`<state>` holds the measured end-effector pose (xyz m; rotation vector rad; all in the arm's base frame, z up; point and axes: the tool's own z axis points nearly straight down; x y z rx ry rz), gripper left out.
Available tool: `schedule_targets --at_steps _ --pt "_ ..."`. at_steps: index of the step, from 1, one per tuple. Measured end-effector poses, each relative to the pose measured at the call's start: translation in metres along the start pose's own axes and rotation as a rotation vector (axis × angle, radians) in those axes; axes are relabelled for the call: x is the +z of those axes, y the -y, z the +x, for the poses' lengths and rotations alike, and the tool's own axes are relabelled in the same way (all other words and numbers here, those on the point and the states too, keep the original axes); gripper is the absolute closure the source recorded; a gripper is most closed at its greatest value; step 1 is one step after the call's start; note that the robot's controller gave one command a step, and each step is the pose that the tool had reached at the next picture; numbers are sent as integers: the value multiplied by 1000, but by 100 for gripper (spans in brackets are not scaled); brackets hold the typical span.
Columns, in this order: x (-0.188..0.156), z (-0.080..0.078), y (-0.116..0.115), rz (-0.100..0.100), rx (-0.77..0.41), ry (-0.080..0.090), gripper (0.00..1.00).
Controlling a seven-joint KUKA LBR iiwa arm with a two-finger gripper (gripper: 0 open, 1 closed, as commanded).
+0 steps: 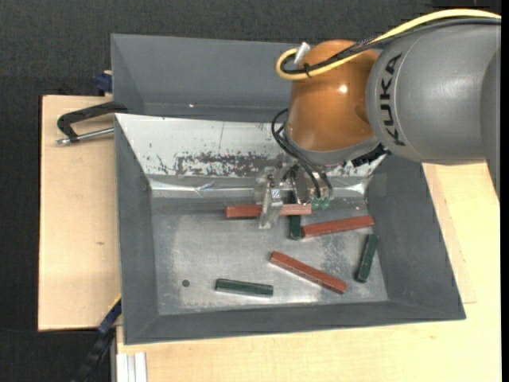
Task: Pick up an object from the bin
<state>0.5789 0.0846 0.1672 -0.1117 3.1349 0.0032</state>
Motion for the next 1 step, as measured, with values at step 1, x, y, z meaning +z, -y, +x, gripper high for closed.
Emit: schedule_targets --at_steps 1 --pt "-60 18 4 0 47 0 100"
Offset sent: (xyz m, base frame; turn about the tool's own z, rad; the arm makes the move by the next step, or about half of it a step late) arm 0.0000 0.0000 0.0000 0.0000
